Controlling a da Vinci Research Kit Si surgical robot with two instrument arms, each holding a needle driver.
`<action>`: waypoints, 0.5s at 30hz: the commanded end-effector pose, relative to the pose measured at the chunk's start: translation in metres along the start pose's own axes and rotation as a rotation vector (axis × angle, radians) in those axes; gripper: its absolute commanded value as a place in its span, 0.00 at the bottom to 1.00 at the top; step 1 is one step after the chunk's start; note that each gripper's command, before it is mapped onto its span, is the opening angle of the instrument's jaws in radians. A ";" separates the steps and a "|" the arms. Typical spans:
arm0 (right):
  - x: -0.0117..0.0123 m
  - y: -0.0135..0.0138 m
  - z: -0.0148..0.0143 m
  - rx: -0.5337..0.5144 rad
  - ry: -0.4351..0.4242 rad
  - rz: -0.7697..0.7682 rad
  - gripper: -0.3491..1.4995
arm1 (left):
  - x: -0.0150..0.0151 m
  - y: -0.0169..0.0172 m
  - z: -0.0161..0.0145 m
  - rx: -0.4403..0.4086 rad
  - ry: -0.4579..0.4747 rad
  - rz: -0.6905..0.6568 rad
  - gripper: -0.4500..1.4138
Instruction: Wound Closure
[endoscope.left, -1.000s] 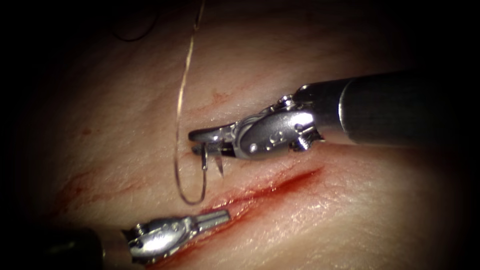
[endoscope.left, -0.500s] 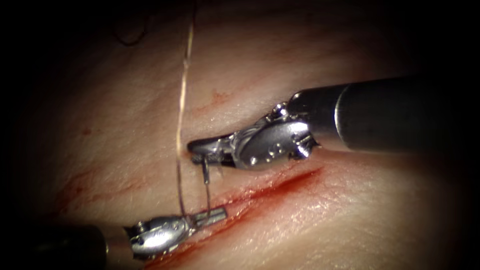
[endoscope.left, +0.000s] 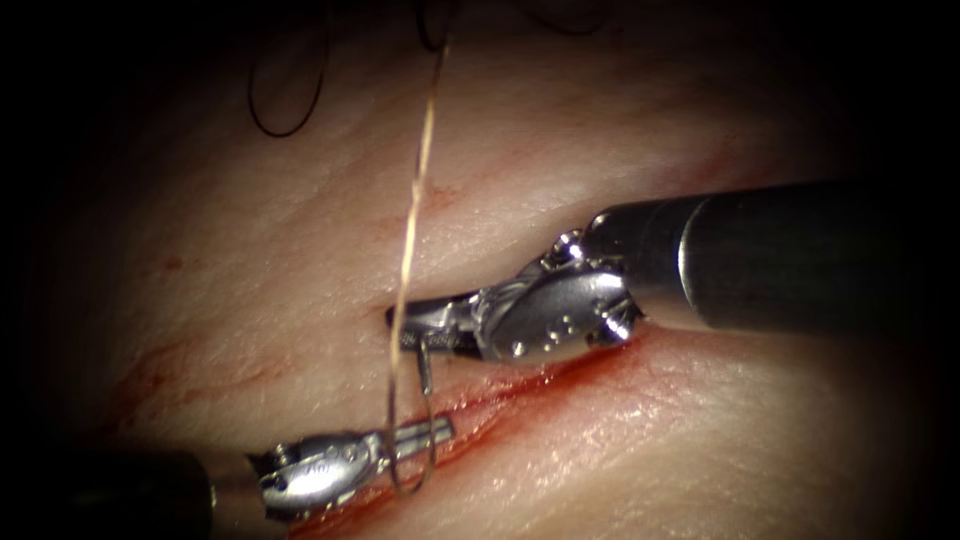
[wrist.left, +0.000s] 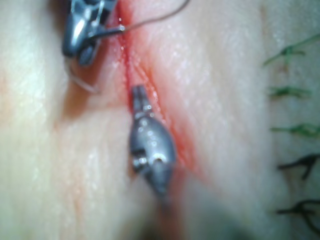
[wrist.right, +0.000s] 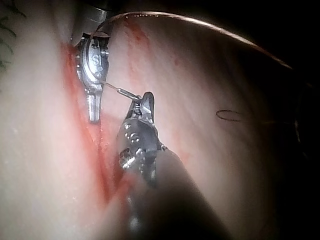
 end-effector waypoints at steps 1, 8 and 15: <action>0.0000 -0.0004 0.0008 0.000 0.004 0.001 0.00 | -0.0010 0.0004 0.0008 -0.004 -0.010 -0.001 0.16; 0.0002 -0.0002 0.0008 -0.003 0.006 0.003 0.00 | -0.0039 -0.0004 0.0016 0.012 -0.095 0.009 0.16; 0.0000 0.0000 0.0008 -0.007 0.002 -0.002 0.00 | -0.0057 -0.0009 0.0019 0.020 -0.146 0.010 0.17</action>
